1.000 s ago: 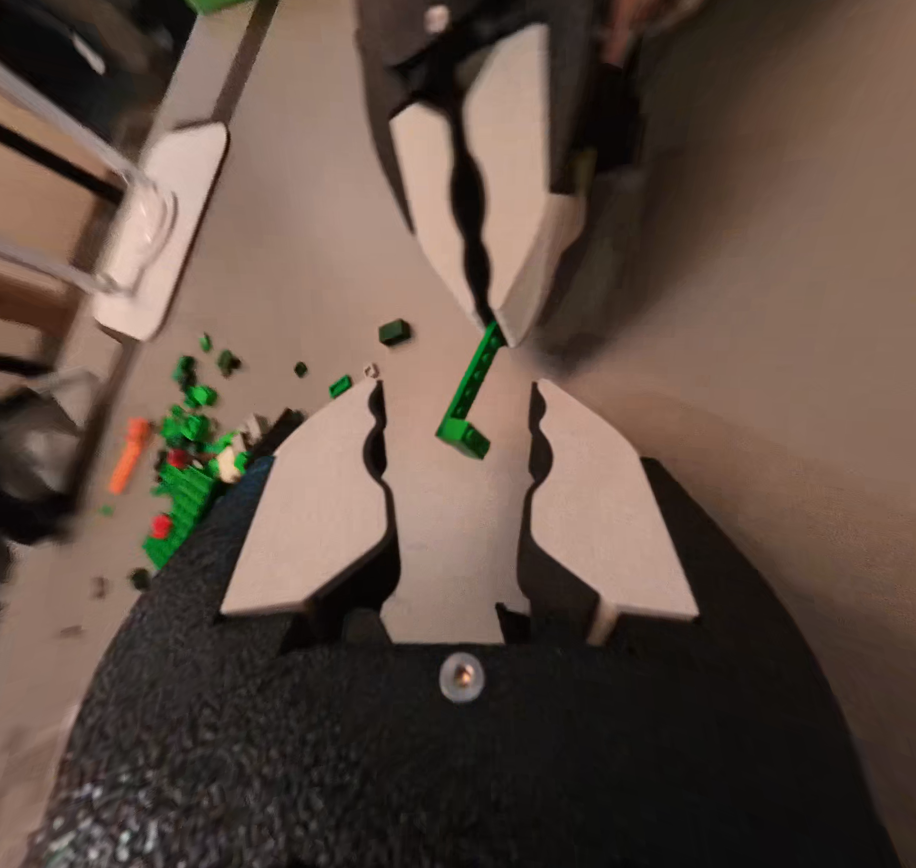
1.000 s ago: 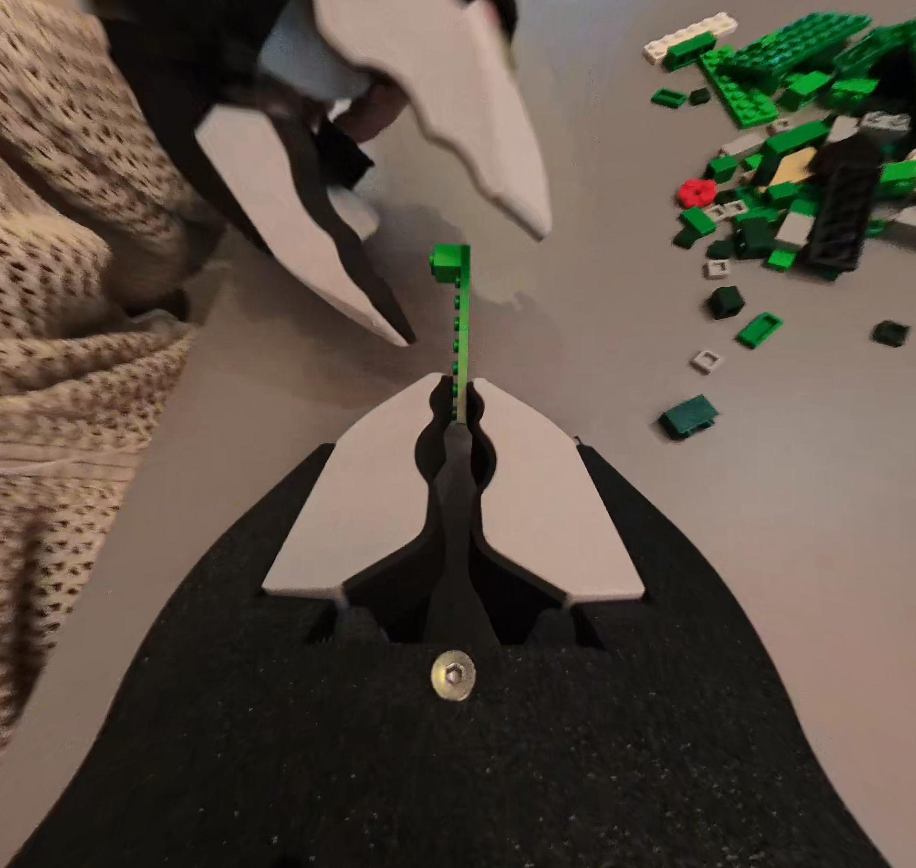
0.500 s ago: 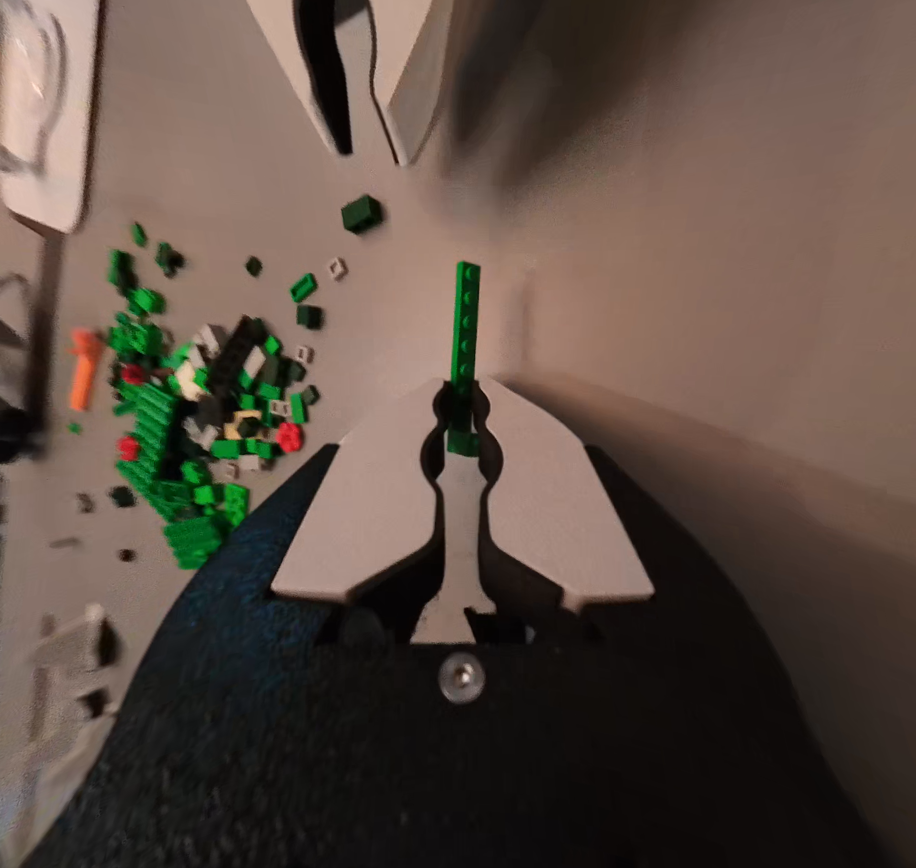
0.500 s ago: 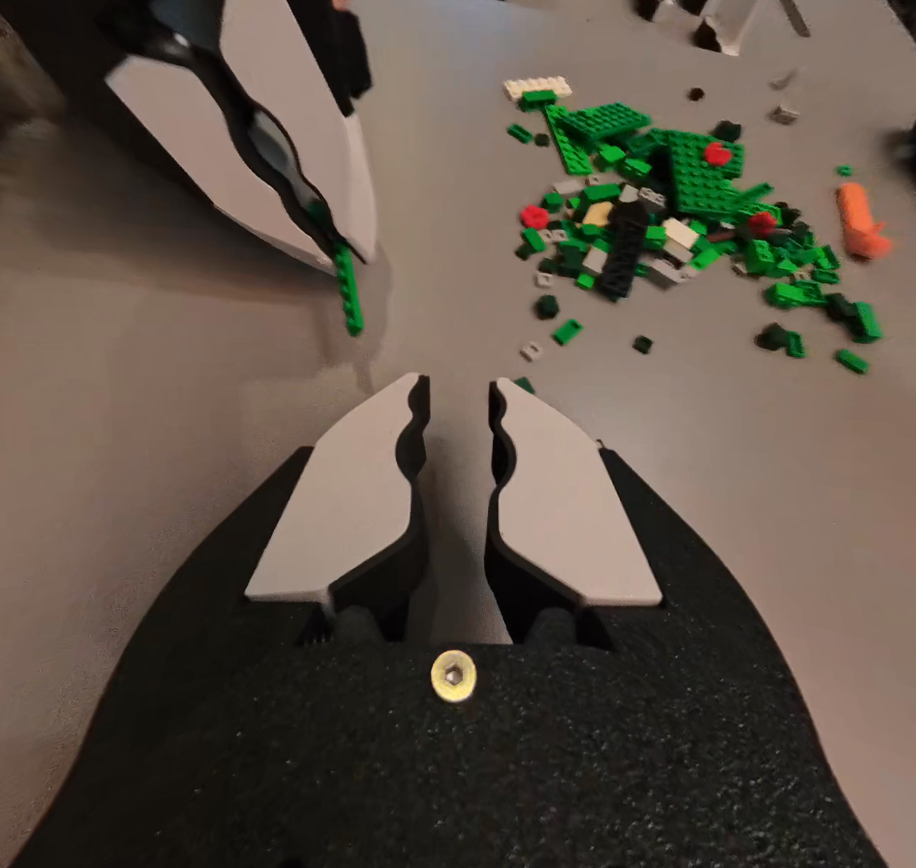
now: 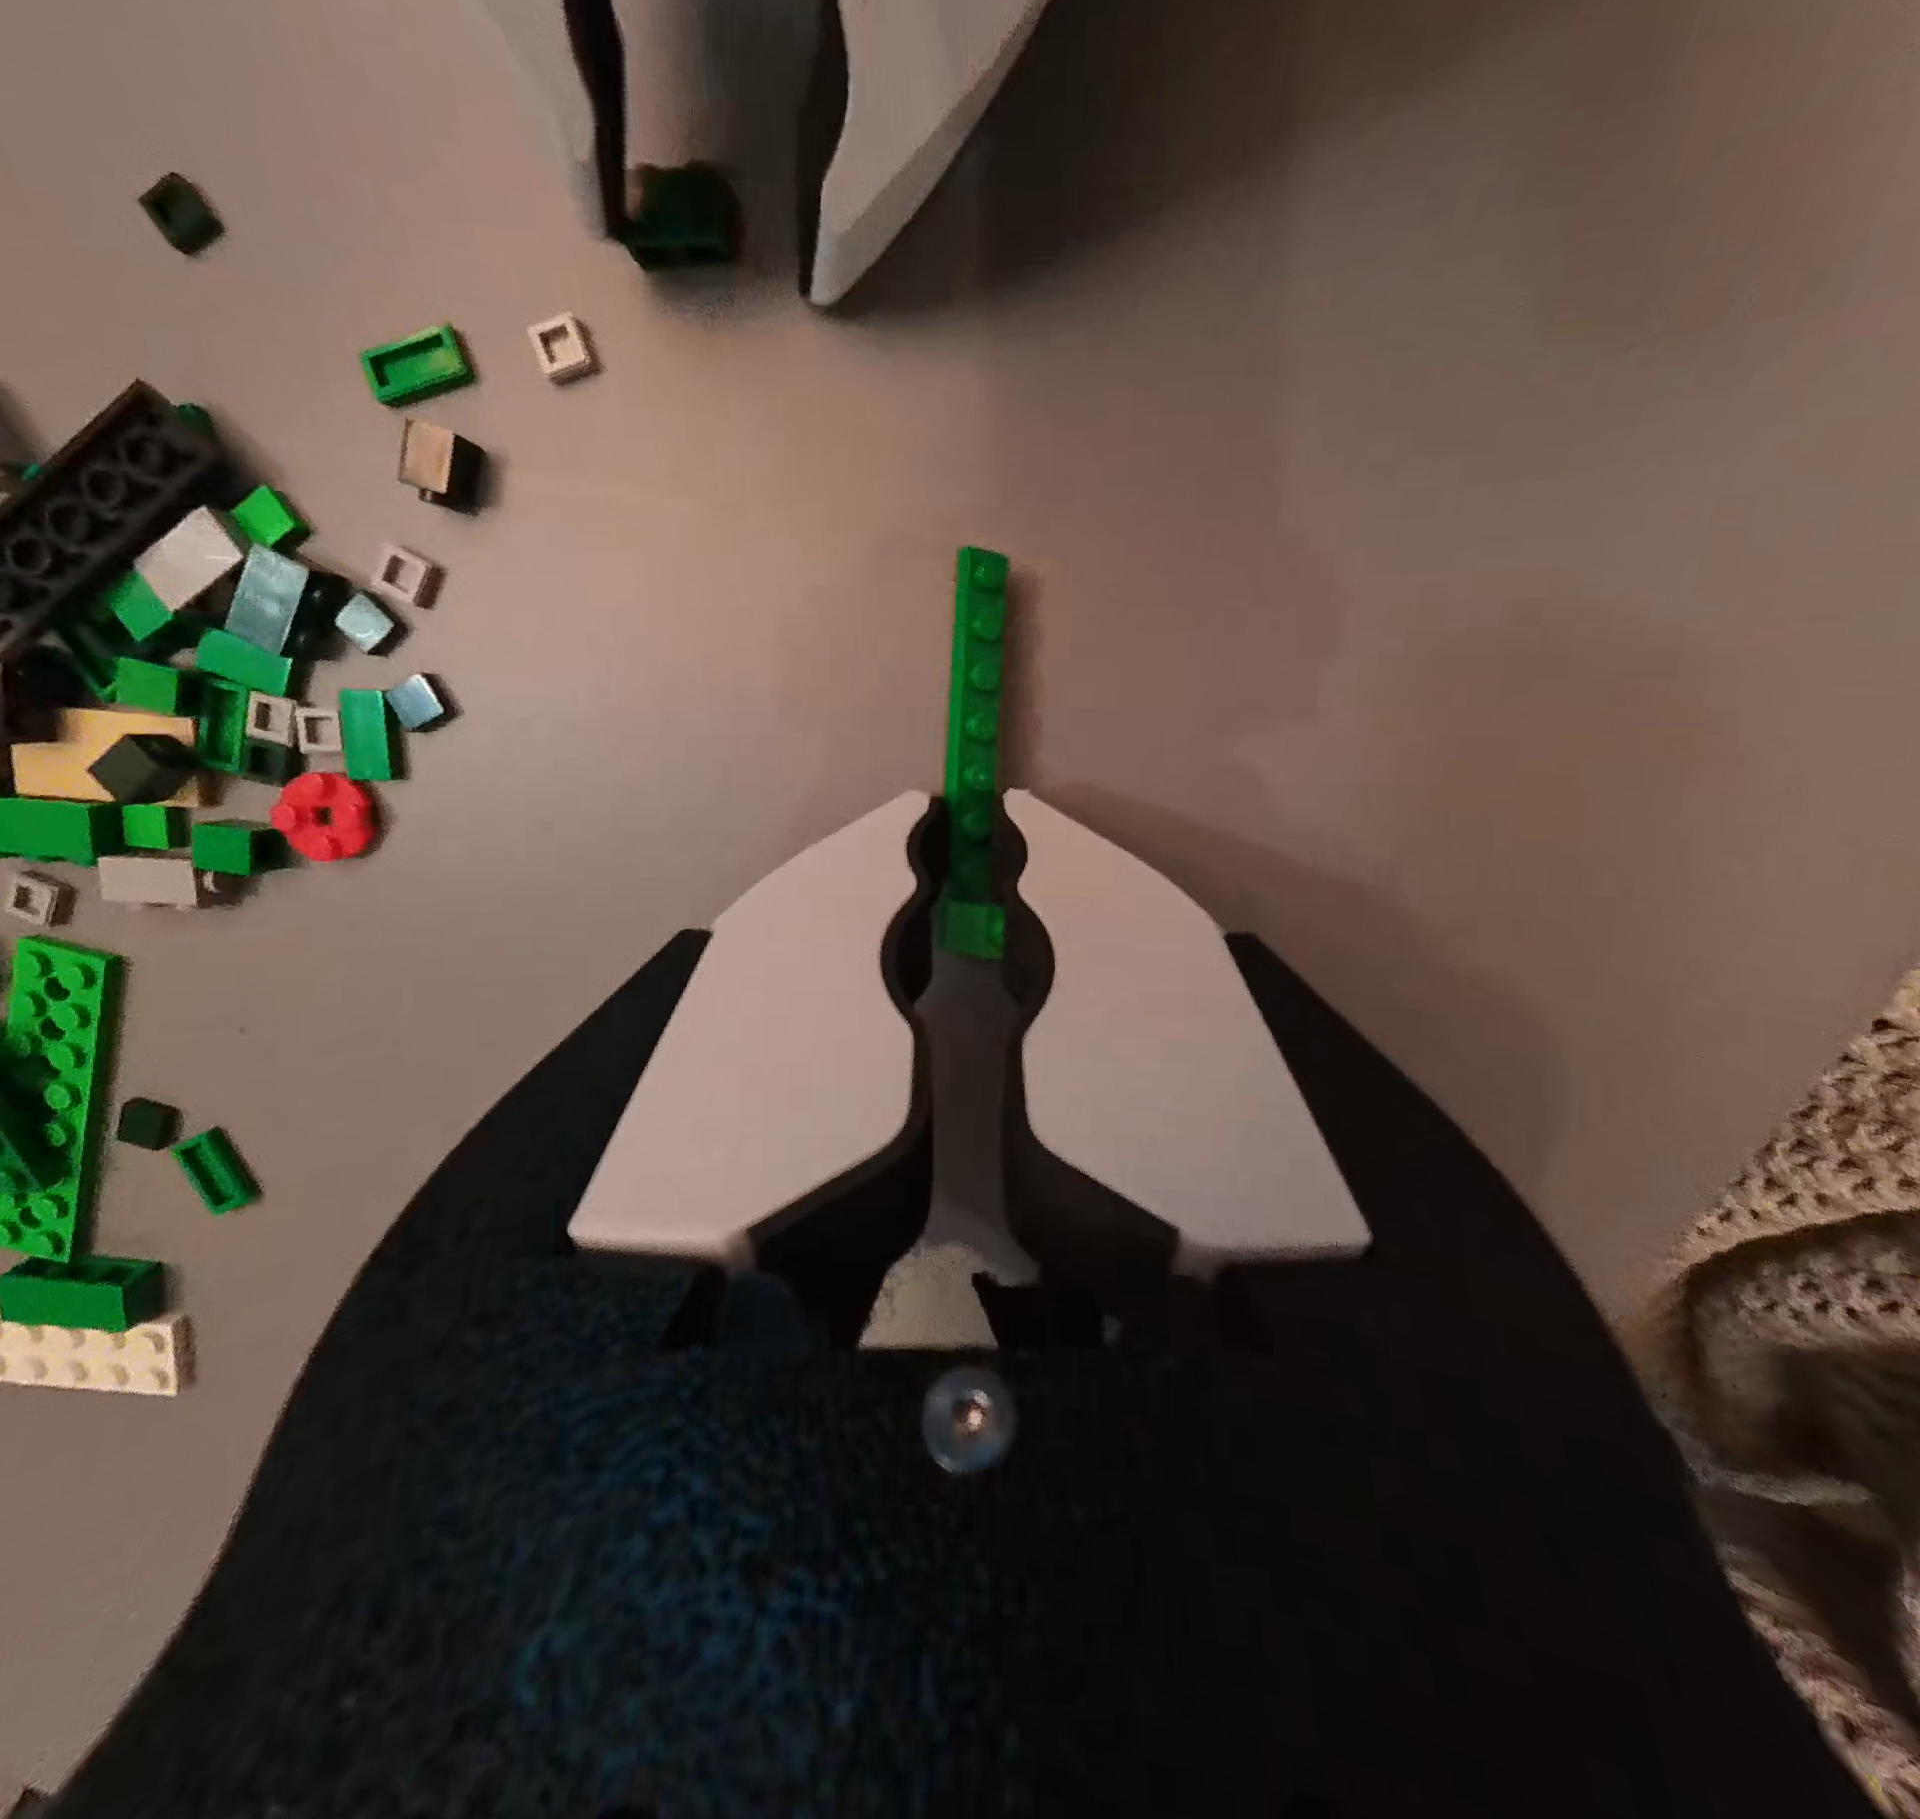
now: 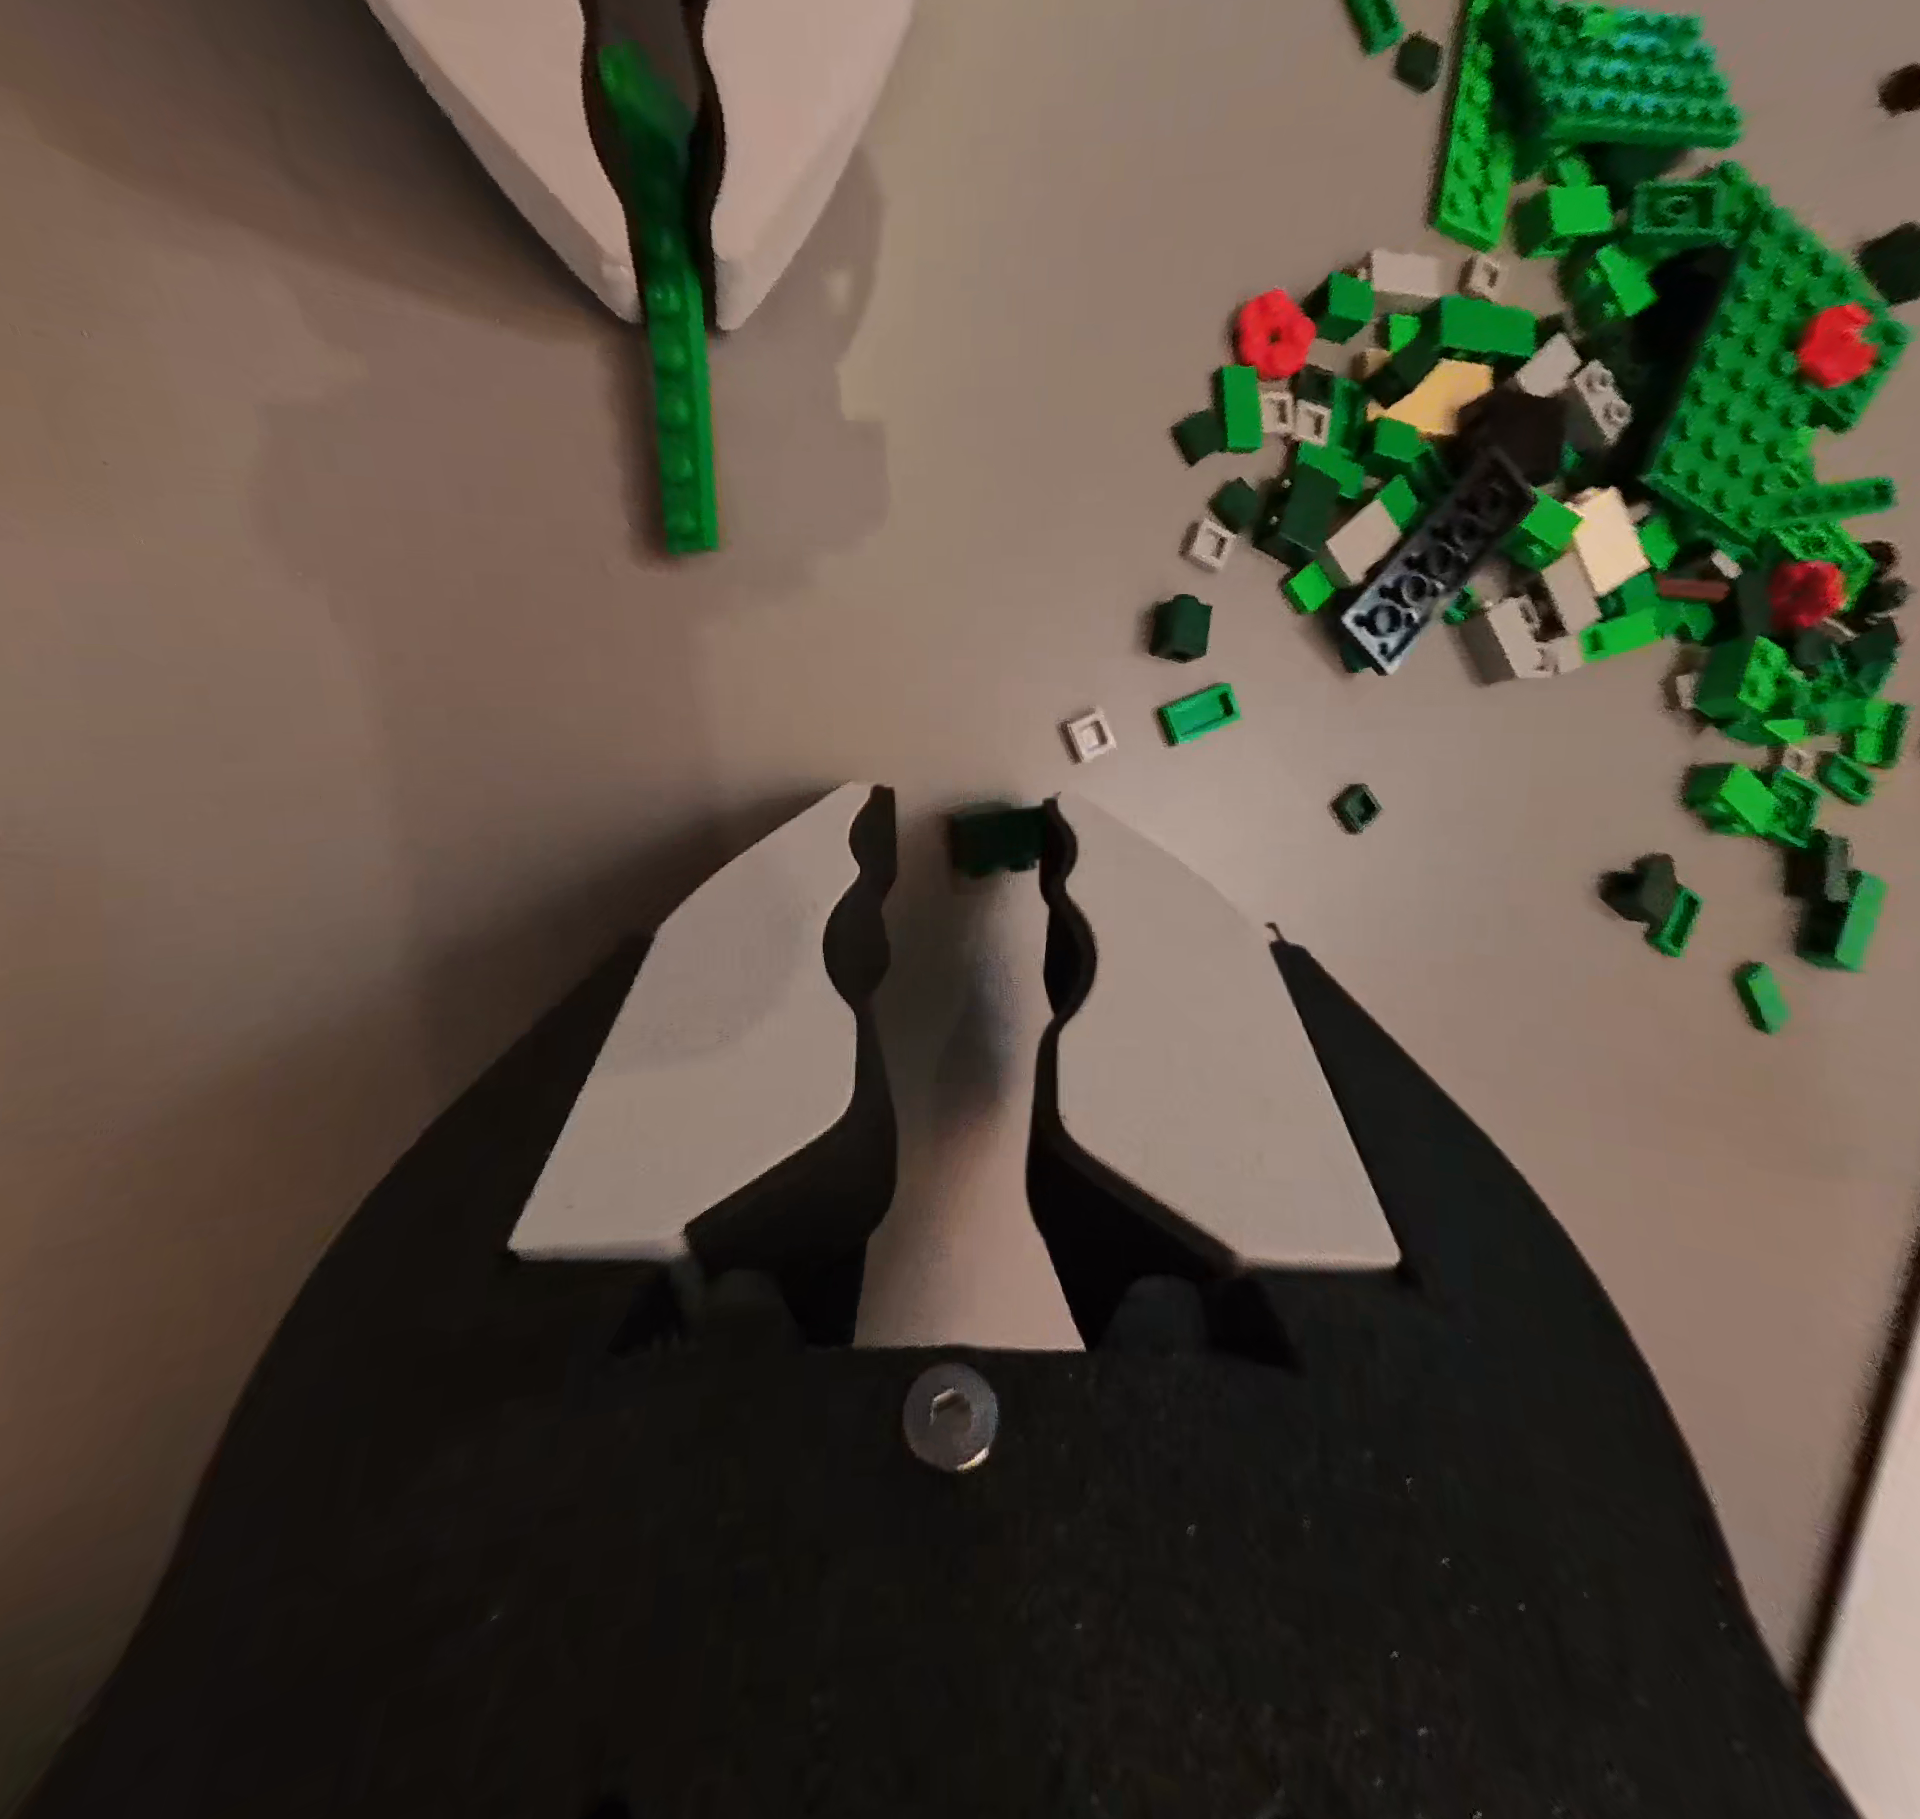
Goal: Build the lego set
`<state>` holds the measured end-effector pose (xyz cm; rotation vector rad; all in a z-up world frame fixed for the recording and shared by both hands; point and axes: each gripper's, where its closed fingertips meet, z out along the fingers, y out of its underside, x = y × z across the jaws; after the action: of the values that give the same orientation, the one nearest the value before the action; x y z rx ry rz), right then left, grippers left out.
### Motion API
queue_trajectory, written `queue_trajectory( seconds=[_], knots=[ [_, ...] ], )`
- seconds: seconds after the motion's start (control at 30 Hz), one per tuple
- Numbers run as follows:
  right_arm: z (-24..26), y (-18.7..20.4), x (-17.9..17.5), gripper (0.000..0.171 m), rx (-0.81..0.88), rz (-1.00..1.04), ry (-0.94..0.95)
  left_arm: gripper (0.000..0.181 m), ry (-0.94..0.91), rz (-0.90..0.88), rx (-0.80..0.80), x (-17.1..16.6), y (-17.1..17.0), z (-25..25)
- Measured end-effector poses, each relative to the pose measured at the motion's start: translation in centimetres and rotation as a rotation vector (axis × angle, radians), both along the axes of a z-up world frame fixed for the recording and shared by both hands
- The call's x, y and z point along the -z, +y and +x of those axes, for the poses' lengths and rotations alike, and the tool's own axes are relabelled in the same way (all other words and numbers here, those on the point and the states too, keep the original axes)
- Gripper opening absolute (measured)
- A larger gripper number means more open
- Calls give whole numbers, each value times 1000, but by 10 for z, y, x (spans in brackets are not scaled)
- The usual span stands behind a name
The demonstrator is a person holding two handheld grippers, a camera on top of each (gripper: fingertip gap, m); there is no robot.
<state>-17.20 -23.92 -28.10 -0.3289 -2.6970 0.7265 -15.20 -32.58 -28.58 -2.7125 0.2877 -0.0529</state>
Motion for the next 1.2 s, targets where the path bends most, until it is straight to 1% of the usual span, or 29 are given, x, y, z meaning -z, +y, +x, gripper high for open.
queue_trajectory(
  seconds=[0.03,0.1,0.17,0.27,0.37,0.4,0.5,0.57,0.63,0.7,0.77,0.83,0.9,0.97,1.03,1.13,1.2],
  knots=[
    [-2,-1,0,27,-3,-1,-18,7,-7,-1,2,0,0,0],
    [-5,-1,2,23,-1,10,-55,7,-30,-1,0,0,0,0],
    [-5,-1,3,11,8,13,-98,7,-58,4,-13,0,0,0],
    [-5,-2,4,9,12,-13,-119,7,-97,0,-40,-1,0,0],
    [-8,-3,0,8,19,-62,-88,7,-148,-18,-92,-1,1,0],
    [-11,-7,-4,8,24,-105,-65,7,-164,-24,-109,-1,1,0],
    [-14,-18,-22,8,69,-298,92,7,-178,-17,-166,-1,4,-5],
    [-12,-14,-32,9,101,-325,277,8,-189,-5,-194,-2,6,-6],
    [-3,-12,-43,9,148,-359,395,11,-190,19,-206,-2,8,-6],
    [8,-16,-50,8,192,-449,445,20,-191,53,-217,-3,10,-4],
    [14,-18,-53,8,214,-447,494,29,-174,86,-236,-4,11,-5],
    [18,-22,-54,8,214,-459,496,39,-149,107,-260,-4,10,-6],
    [19,-28,-57,8,200,-492,476,41,-100,126,-288,-5,5,-10],
    [20,-34,-65,8,188,-557,448,43,-51,195,-294,-13,5,-12],
    [25,-38,-85,8,165,-671,430,46,-4,321,-275,-30,11,-11],
    [34,-39,-131,8,149,-951,368,48,116,573,-230,-66,26,-9],
    [42,-35,-154,8,131,-1149,278,46,230,714,-198,-90,35,-4]
  ],
)
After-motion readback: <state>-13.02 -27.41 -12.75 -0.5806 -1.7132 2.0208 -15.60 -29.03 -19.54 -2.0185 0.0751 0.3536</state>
